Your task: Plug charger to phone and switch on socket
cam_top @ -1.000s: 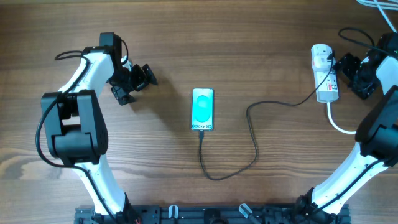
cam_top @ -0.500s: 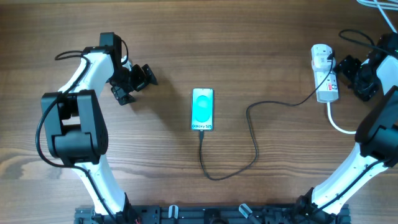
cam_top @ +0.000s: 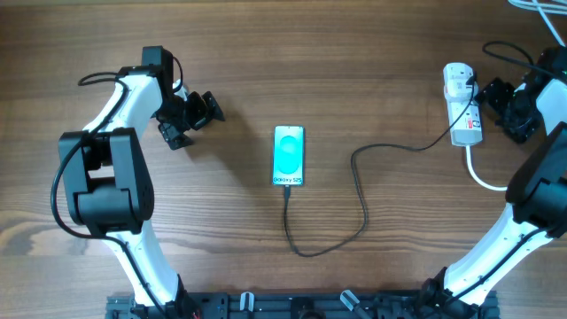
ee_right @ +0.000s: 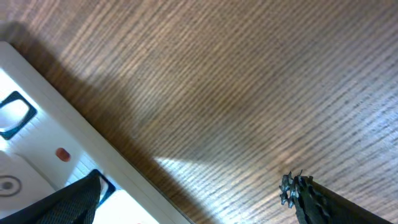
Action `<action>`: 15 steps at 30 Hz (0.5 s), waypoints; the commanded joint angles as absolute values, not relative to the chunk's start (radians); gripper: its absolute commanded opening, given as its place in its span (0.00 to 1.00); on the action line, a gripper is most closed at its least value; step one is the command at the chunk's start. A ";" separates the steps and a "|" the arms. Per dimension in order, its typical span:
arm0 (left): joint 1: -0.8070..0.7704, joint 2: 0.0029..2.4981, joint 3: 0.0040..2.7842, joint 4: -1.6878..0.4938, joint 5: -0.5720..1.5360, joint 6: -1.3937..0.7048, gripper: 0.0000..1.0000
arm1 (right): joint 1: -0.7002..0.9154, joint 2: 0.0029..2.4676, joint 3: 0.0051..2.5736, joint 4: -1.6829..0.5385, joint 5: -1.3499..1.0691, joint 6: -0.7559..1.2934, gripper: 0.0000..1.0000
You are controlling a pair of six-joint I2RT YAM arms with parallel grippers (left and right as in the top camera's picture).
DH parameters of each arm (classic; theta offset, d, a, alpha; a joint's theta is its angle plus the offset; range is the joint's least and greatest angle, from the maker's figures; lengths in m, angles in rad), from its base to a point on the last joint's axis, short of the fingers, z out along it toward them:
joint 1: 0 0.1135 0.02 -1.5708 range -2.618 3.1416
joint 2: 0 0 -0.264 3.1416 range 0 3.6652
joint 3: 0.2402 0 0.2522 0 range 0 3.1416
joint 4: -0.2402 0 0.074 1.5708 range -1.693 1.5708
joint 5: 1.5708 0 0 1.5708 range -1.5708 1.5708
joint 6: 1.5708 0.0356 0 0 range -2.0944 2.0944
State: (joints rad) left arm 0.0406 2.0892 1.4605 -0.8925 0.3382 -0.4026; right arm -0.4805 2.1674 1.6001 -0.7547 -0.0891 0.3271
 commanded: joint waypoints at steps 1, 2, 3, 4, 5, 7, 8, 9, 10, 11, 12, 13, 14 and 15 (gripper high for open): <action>0.043 2.111 1.438 -0.890 0.318 -0.398 1.00 | -0.463 2.175 1.595 -0.765 -0.132 0.315 1.00; 0.043 2.111 1.438 -0.890 0.317 -0.398 1.00 | -0.463 2.176 1.595 -0.765 -0.132 0.316 1.00; 0.043 2.111 1.438 -0.890 0.317 -0.398 1.00 | -0.463 2.176 1.595 -0.763 -0.132 0.316 1.00; 0.043 2.111 1.438 -0.890 0.317 -0.398 1.00 | -0.463 2.176 1.595 -0.761 -0.132 0.315 1.00; 0.043 2.111 1.438 -0.890 0.318 -0.398 1.00 | -0.463 2.176 1.595 -0.761 -0.132 0.315 1.00; 0.043 2.111 1.438 -0.890 0.318 -0.398 1.00 | -0.463 2.176 1.595 -0.767 -0.132 0.315 1.00; 0.043 2.111 1.438 -0.890 0.317 -0.398 1.00 | -0.462 2.176 1.595 -0.775 -0.132 0.315 1.00; 0.043 2.111 1.438 -0.890 0.317 -0.398 1.00 | -0.462 2.176 1.595 -0.780 -0.132 0.315 1.00; 0.043 2.111 1.438 -0.890 0.318 -0.398 1.00 | -0.462 2.176 1.592 -0.780 -0.132 0.315 1.00; 0.043 2.111 1.438 -0.890 0.318 -0.398 1.00 | -0.462 2.176 1.589 -0.780 -0.132 0.315 1.00; 0.043 2.111 1.438 -0.890 0.317 -0.398 1.00 | -0.462 2.176 1.585 -0.778 -0.132 0.315 1.00; 0.043 2.111 1.438 -0.890 0.317 -0.398 1.00 | -0.462 2.176 1.579 -0.775 -0.133 0.315 1.00; 0.043 2.111 1.438 -0.890 0.317 -0.398 1.00 | -0.461 2.176 1.571 -0.770 -0.132 0.315 1.00; 0.043 2.111 1.438 -0.890 0.317 -0.398 1.00 | -0.461 2.176 1.564 -0.767 -0.132 0.316 1.00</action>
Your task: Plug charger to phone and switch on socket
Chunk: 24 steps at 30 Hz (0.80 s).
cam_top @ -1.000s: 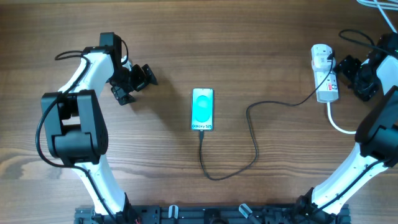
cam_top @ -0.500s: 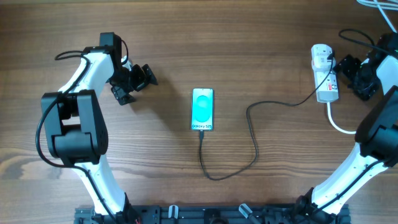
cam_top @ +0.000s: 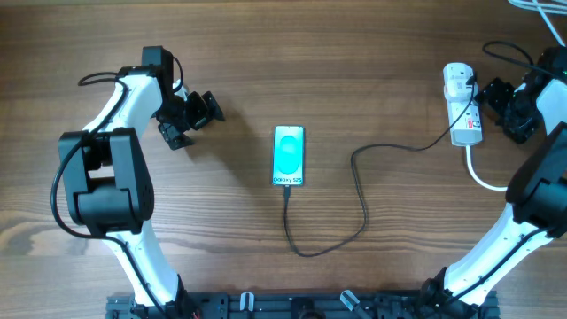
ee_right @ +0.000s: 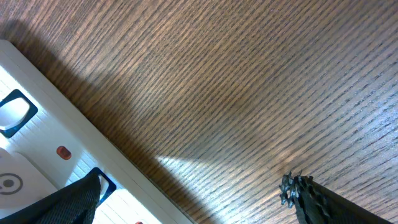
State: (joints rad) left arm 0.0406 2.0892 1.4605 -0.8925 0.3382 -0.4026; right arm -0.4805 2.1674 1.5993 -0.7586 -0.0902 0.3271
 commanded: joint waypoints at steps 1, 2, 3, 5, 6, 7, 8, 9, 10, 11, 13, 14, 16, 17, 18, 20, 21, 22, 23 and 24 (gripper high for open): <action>0.043 2.111 1.438 -0.890 0.318 -0.398 1.00 | -0.461 2.176 1.557 -0.761 -0.132 0.316 1.00; 0.043 2.111 1.438 -0.890 0.317 -0.398 1.00 | -0.461 2.176 1.550 -0.757 -0.132 0.315 1.00; 0.043 2.111 1.438 -0.890 0.318 -0.398 1.00 | -0.461 2.176 1.543 -0.752 -0.132 0.315 1.00; 0.043 2.111 1.438 -0.890 0.317 -0.398 1.00 | -0.461 2.176 1.534 -0.748 -0.133 0.316 1.00; 0.043 2.111 1.438 -0.890 0.318 -0.398 1.00 | -0.461 2.176 1.533 -0.746 -0.141 0.316 1.00; 0.043 2.111 1.438 -0.890 0.317 -0.398 1.00 | -0.461 2.176 1.530 -0.744 -0.153 0.315 1.00; 0.043 2.111 1.438 -0.890 0.317 -0.398 1.00 | -0.461 2.176 1.530 -0.742 -0.159 0.315 1.00; 0.043 2.111 1.438 -0.890 0.317 -0.398 1.00 | -0.461 2.176 1.530 -0.741 -0.159 0.315 1.00; 0.043 2.111 1.438 -0.890 0.318 -0.398 1.00 | -0.461 2.176 1.530 -0.740 -0.159 0.315 1.00; 0.043 2.111 1.438 -0.890 0.318 -0.398 1.00 | -0.461 2.176 1.530 -0.740 -0.159 0.315 1.00; 0.043 2.111 1.438 -0.890 0.318 -0.398 1.00 | -0.461 2.176 1.530 -0.740 -0.159 0.315 1.00; 0.043 2.111 1.438 -0.890 0.318 -0.398 1.00 | -0.461 2.176 1.530 -0.740 -0.159 0.315 1.00; 0.043 2.111 1.438 -0.890 0.318 -0.398 1.00 | -0.460 2.176 1.530 -0.741 -0.159 0.315 1.00; 0.043 2.111 1.438 -0.890 0.318 -0.398 1.00 | -0.459 2.176 1.530 -0.743 -0.159 0.315 1.00; 0.043 2.111 1.438 -0.890 0.317 -0.398 1.00 | -0.458 2.176 1.530 -0.746 -0.159 0.315 1.00; 0.043 2.111 1.438 -0.890 0.317 -0.398 1.00 | -0.455 2.176 1.530 -0.754 -0.159 0.315 1.00; 0.043 2.111 1.438 -0.890 0.318 -0.398 1.00 | -0.454 2.176 1.530 -0.759 -0.159 0.315 1.00; 0.043 2.111 1.438 -0.890 0.318 -0.398 1.00 | -0.451 2.176 1.530 -0.762 -0.159 0.315 1.00; 0.043 2.111 1.438 -0.890 0.318 -0.398 1.00 | -0.449 2.176 1.530 -0.764 -0.159 0.315 1.00; 0.043 2.111 1.438 -0.890 0.317 -0.398 1.00 | -0.447 2.176 1.530 -0.764 -0.159 0.315 1.00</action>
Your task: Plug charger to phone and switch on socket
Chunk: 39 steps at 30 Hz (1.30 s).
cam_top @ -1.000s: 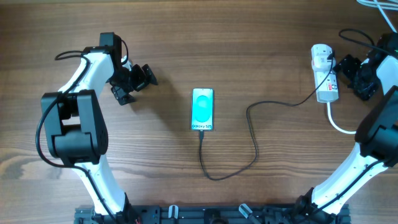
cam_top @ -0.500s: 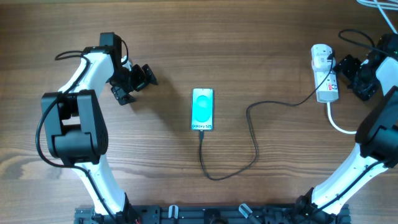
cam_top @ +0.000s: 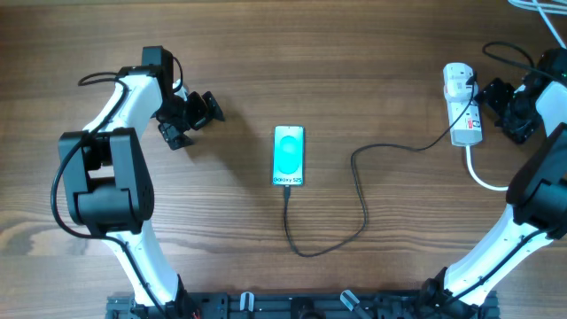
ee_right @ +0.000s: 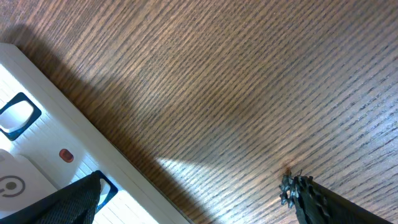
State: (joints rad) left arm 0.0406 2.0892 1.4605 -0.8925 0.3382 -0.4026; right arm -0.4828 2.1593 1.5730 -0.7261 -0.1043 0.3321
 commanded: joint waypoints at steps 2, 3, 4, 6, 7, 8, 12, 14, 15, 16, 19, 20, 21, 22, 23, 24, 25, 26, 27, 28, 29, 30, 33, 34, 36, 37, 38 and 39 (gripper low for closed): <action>0.043 2.111 1.438 -0.890 0.318 -0.398 1.00 | -0.442 2.176 1.530 -0.765 -0.159 0.315 1.00; 0.043 2.111 1.438 -0.890 0.318 -0.398 1.00 | -0.438 2.176 1.530 -0.768 -0.159 0.315 1.00; 0.043 2.111 1.438 -0.890 0.317 -0.398 1.00 | -0.434 2.176 1.530 -0.769 -0.159 0.314 1.00; 0.043 2.111 1.438 -0.890 0.317 -0.398 1.00 | -0.428 2.176 1.530 -0.773 -0.158 0.314 1.00; 0.043 2.111 1.438 -0.890 0.318 -0.398 1.00 | -0.426 2.176 1.530 -0.776 -0.158 0.314 1.00; 0.043 2.111 1.438 -0.890 0.317 -0.398 1.00 | -0.424 2.176 1.530 -0.777 -0.158 0.314 1.00; 0.043 2.111 1.438 -0.890 0.318 -0.398 1.00 | -0.423 2.176 1.530 -0.783 -0.158 0.314 1.00; 0.043 2.111 1.438 -0.890 0.317 -0.398 1.00 | -0.423 2.176 1.530 -0.787 -0.158 0.314 1.00; 0.043 2.111 1.438 -0.890 0.318 -0.398 1.00 | -0.423 2.176 1.530 -0.787 -0.158 0.314 1.00; 0.043 2.111 1.438 -0.890 0.317 -0.398 1.00 | -0.423 2.176 1.529 -0.787 -0.155 0.315 1.00; 0.043 2.111 1.438 -0.890 0.317 -0.398 1.00 | -0.423 2.176 1.530 -0.791 -0.116 0.315 1.00; 0.043 2.111 1.438 -0.890 0.317 -0.398 1.00 | -0.423 2.176 1.530 -0.794 -0.104 0.315 1.00; 0.043 2.111 1.438 -0.890 0.318 -0.398 1.00 | -0.423 2.176 1.530 -0.797 -0.088 0.315 1.00; 0.043 2.111 1.438 -0.890 0.318 -0.398 1.00 | -0.423 2.176 1.530 -0.799 -0.080 0.316 1.00; 0.043 2.111 1.438 -0.890 0.317 -0.398 1.00 | -0.423 2.176 1.530 -0.800 -0.074 0.317 1.00; 0.043 2.111 1.438 -0.890 0.317 -0.398 1.00 | -0.423 2.176 1.530 -0.801 -0.074 0.317 1.00; 0.043 2.111 1.438 -0.890 0.318 -0.398 1.00 | -0.424 2.176 1.530 -0.803 -0.067 0.317 1.00; 0.043 2.111 1.438 -0.890 0.317 -0.398 1.00 | -0.424 2.176 1.530 -0.806 -0.056 0.318 1.00; 0.043 2.111 1.438 -0.890 0.318 -0.398 1.00 | -0.425 2.176 1.530 -0.809 -0.045 0.318 1.00; 0.043 2.111 1.438 -0.890 0.318 -0.398 1.00 | -0.426 2.176 1.530 -0.813 -0.041 0.318 1.00; 0.043 2.111 1.438 -0.890 0.318 -0.398 1.00 | -0.430 2.176 1.533 -0.822 -0.042 0.319 1.00; 0.043 2.111 1.438 -0.890 0.317 -0.398 1.00 | -0.433 2.176 1.539 -0.837 -0.041 0.326 1.00; 0.043 2.111 1.438 -0.890 0.317 -0.398 1.00 | -0.448 2.175 1.576 -0.889 -0.041 0.342 1.00; 0.043 2.111 1.438 -0.890 0.317 -0.398 1.00 | -0.455 2.175 1.597 -0.912 -0.041 0.344 1.00; 0.043 2.111 1.438 -0.890 0.318 -0.398 1.00 | -0.472 2.175 1.663 -0.975 -0.042 0.344 1.00; 0.043 2.111 1.438 -0.890 0.317 -0.398 1.00 | -0.478 2.175 1.692 -0.997 -0.044 0.345 1.00; 0.043 2.111 1.438 -0.890 0.318 -0.398 1.00 | -0.482 2.172 1.718 -1.016 -0.046 0.345 1.00; 0.043 2.111 1.438 -0.890 0.318 -0.398 1.00 | -0.485 2.169 1.739 -1.033 -0.051 0.345 1.00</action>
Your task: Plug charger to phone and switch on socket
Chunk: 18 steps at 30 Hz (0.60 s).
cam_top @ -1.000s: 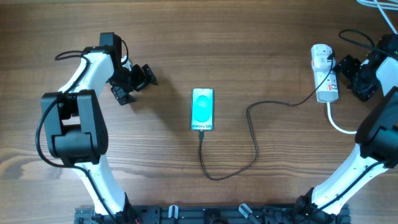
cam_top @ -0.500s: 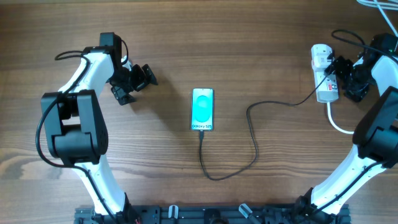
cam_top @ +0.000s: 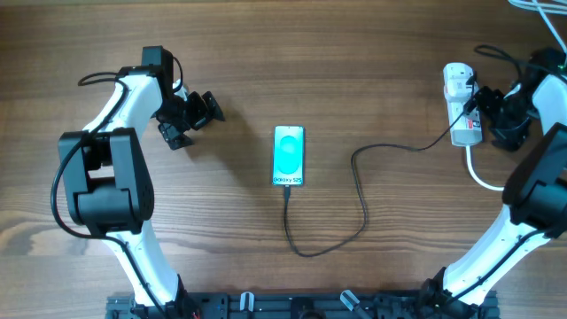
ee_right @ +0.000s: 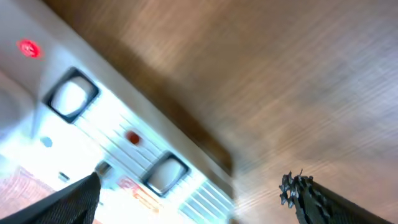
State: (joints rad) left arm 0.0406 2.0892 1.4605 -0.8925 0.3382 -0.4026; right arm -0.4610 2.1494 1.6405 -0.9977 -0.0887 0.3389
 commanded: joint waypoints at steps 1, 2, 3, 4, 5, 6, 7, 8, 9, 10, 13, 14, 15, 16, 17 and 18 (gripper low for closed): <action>0.043 2.111 1.438 -0.890 0.317 -0.398 1.00 | -0.486 2.168 1.753 -1.039 -0.054 0.345 1.00; 0.043 2.111 1.438 -0.890 0.318 -0.398 1.00 | -0.486 2.166 1.769 -1.044 -0.061 0.343 1.00; 0.043 2.111 1.438 -0.890 0.317 -0.398 1.00 | -0.485 2.165 1.793 -1.042 -0.088 0.340 1.00; 0.043 2.111 1.438 -0.890 0.318 -0.398 1.00 | -0.485 2.165 1.801 -1.034 -0.110 0.339 1.00; 0.043 2.111 1.438 -0.890 0.317 -0.398 1.00 | -0.484 2.165 1.801 -1.015 -0.137 0.335 1.00; 0.043 2.111 1.438 -0.890 0.317 -0.398 1.00 | -0.484 2.165 1.801 -0.997 -0.166 0.329 1.00; 0.043 2.111 1.438 -0.890 0.317 -0.398 1.00 | -0.484 2.165 1.800 -0.985 -0.186 0.320 1.00; 0.043 2.111 1.438 -0.890 0.318 -0.398 1.00 | -0.484 2.165 1.799 -0.970 -0.212 0.308 1.00; 0.043 2.111 1.438 -0.890 0.318 -0.398 1.00 | -0.484 2.165 1.798 -0.960 -0.228 0.299 1.00; 0.043 2.111 1.438 -0.890 0.318 -0.398 1.00 | -0.484 2.165 1.798 -0.949 -0.243 0.288 1.00; 0.043 2.111 1.438 -0.890 0.318 -0.398 1.00 | -0.480 2.167 1.794 -0.934 -0.245 0.291 1.00; 0.043 2.111 1.438 -0.890 0.318 -0.398 1.00 | -0.477 2.167 1.789 -0.932 -0.245 0.290 1.00; 0.043 2.111 1.438 -0.890 0.318 -0.398 1.00 | -0.473 2.168 1.781 -0.932 -0.245 0.288 1.00; 0.043 2.111 1.438 -0.890 0.318 -0.398 1.00 | -0.468 2.168 1.772 -0.931 -0.241 0.289 1.00; 0.043 2.111 1.438 -0.890 0.317 -0.398 1.00 | -0.463 2.168 1.764 -0.928 -0.240 0.289 1.00; 0.043 2.111 1.438 -0.890 0.318 -0.398 1.00 | -0.457 2.168 1.755 -0.924 -0.236 0.289 1.00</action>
State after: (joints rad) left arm 0.0406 2.0892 1.4605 -0.8925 0.3382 -0.4026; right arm -0.4828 2.1563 1.7802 -0.9337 -0.2131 0.3080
